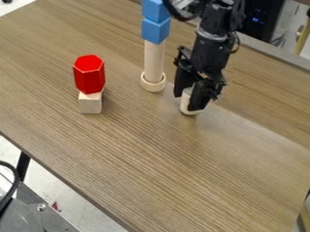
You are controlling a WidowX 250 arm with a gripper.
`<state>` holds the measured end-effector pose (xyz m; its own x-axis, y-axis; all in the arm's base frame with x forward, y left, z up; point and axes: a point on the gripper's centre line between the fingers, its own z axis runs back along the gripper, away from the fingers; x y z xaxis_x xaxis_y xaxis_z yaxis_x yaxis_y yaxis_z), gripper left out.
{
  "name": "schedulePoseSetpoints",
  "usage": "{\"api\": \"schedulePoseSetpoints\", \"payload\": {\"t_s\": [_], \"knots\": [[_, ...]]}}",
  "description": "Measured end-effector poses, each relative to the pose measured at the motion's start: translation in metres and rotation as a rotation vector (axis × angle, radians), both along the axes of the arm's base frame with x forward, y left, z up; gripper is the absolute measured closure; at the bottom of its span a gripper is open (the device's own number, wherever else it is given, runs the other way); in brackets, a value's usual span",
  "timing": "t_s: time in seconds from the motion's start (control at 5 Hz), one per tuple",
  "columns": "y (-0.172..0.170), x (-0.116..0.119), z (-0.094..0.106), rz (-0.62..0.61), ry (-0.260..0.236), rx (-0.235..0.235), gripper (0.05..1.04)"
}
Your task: Put the cylinder down to the right
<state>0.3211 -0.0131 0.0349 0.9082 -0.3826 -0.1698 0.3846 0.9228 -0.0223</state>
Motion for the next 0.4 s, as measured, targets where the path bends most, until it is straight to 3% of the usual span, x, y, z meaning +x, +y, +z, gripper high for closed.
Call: {"api": "schedulePoseSetpoints", "payload": {"t_s": [0.2, 0.4], "knots": [[0.002, 0.0, 0.0, 0.001, 0.0, 0.019, 0.171], [0.002, 0.002, 0.014, -0.01, -0.042, 0.045, 0.081]]}}
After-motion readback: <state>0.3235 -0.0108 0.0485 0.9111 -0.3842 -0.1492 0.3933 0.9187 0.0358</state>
